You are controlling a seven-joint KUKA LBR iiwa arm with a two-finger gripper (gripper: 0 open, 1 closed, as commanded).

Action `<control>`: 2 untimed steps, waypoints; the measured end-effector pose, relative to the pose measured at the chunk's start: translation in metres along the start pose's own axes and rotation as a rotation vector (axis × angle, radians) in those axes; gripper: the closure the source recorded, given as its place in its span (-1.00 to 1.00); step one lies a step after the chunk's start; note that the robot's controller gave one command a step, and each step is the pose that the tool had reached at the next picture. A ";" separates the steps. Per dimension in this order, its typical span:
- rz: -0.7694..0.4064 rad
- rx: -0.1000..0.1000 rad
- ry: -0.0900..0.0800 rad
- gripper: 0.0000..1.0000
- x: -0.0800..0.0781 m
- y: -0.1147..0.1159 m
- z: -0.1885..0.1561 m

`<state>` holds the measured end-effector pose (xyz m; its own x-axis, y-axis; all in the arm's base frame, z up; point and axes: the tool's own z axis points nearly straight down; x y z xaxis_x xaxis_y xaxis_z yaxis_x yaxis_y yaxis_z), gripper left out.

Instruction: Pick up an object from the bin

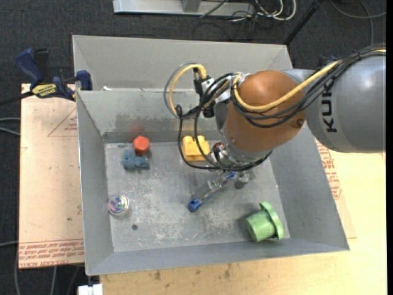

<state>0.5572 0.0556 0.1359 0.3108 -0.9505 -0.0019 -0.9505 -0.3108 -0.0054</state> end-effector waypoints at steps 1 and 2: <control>0.079 -0.008 -0.002 -1.00 -0.037 0.003 0.038; 0.117 -0.004 0.000 -1.00 -0.006 -0.030 0.068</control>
Offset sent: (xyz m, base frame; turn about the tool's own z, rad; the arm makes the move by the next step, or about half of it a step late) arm -0.0128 0.0309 -0.0360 0.0803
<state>0.5842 0.0705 0.0682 0.1981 -0.9802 -0.0028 -0.9802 -0.1981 -0.0009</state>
